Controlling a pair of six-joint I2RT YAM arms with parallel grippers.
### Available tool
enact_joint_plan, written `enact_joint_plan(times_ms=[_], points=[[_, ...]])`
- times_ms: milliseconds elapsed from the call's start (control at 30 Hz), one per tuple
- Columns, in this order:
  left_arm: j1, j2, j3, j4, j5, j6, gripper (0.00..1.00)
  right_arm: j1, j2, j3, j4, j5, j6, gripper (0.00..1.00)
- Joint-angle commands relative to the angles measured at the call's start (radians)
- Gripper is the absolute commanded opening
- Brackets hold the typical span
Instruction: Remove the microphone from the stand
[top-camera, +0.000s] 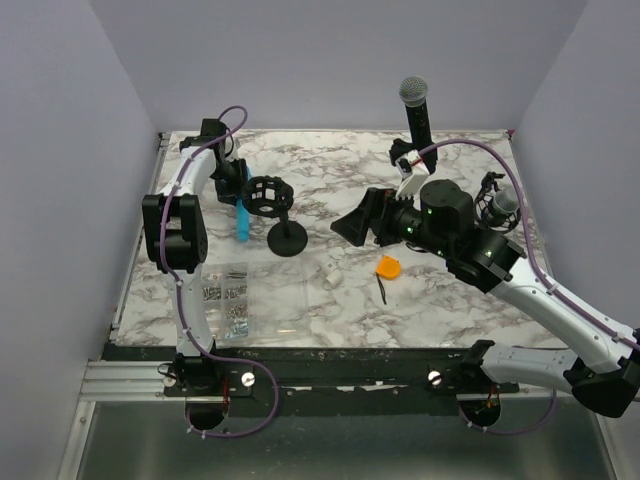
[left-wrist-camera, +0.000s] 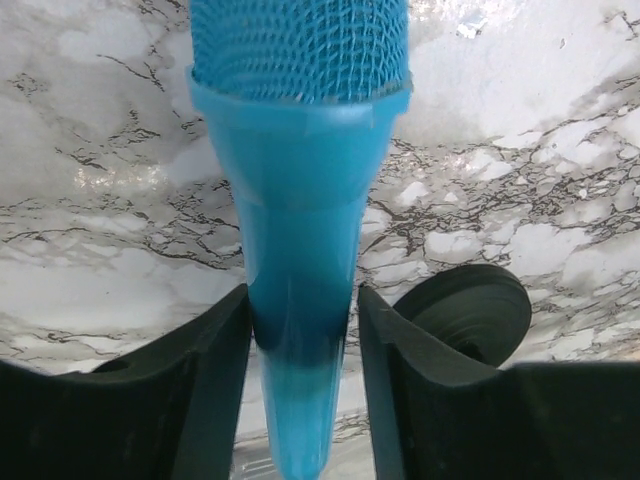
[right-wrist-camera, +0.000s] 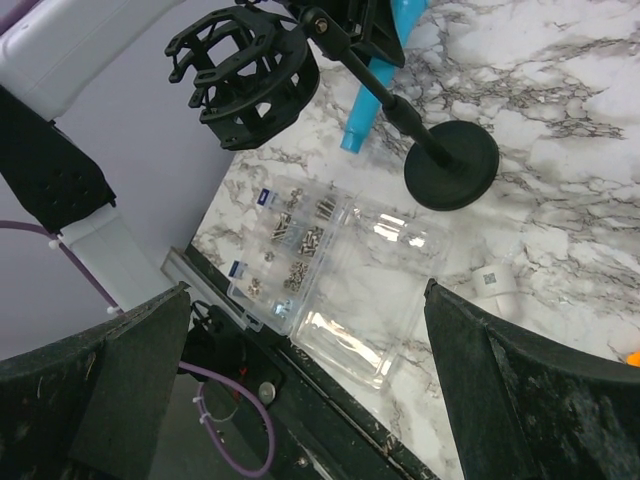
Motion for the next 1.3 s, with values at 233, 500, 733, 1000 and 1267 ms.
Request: enact_joint_plan(times_ms=[233,500,733,1000,1267], points=[[0.002,0.001,0.023,-0.012,0.072,-0.005,0.6,0.008,0.013,0.006,0.026,-0.042,0.027,1.0],[0.002,-0.108,0.001,-0.012,0.084,-0.002,0.61,0.009,0.149,0.037,0.034,-0.133,0.064,1.0],[0.002,-0.358,-0.103,0.048,0.081,-0.003,0.7,0.009,0.237,0.051,0.165,-0.262,0.144,1.0],[0.002,-0.634,-0.203,0.133,0.057,-0.033,0.76,0.011,0.325,0.112,0.269,-0.284,0.234,1.0],[0.002,-0.879,-0.37,0.33,0.037,-0.082,0.83,0.018,0.365,0.083,0.379,-0.205,0.312,1.0]])
